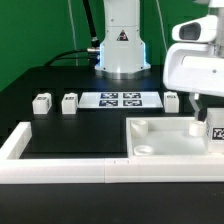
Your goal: Assemble square table
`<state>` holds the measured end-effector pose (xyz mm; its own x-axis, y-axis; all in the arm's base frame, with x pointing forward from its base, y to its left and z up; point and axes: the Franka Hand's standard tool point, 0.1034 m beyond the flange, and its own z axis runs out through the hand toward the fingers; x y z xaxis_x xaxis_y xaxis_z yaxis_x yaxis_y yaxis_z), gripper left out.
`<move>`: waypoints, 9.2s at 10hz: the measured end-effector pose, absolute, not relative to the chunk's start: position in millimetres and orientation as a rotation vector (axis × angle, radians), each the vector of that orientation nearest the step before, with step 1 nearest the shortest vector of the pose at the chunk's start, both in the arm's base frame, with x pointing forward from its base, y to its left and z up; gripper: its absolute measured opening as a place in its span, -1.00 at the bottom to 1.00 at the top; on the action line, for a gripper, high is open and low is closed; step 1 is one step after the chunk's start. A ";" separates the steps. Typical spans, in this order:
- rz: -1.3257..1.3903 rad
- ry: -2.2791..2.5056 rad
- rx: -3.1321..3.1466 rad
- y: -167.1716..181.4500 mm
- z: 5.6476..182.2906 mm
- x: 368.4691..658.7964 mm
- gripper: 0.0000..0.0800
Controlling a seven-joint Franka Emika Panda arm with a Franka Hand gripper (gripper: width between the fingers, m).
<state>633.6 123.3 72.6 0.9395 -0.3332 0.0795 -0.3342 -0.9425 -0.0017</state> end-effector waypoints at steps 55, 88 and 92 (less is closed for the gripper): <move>-0.022 -1.025 3.116 125.9 88.9 521.3 0.62; -1.397 -0.235 2.831 98.3 7.5 367.1 -0.28; -1.398 -0.242 2.833 96.5 7.5 367.5 -0.28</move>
Offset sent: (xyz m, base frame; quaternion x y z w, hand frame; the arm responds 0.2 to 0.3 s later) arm 0.0000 0.0000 0.0000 0.0000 0.0000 0.0000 1.0000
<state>367.5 96.5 7.5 0.5990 -0.1251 -0.7909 -0.1483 -0.9880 0.0439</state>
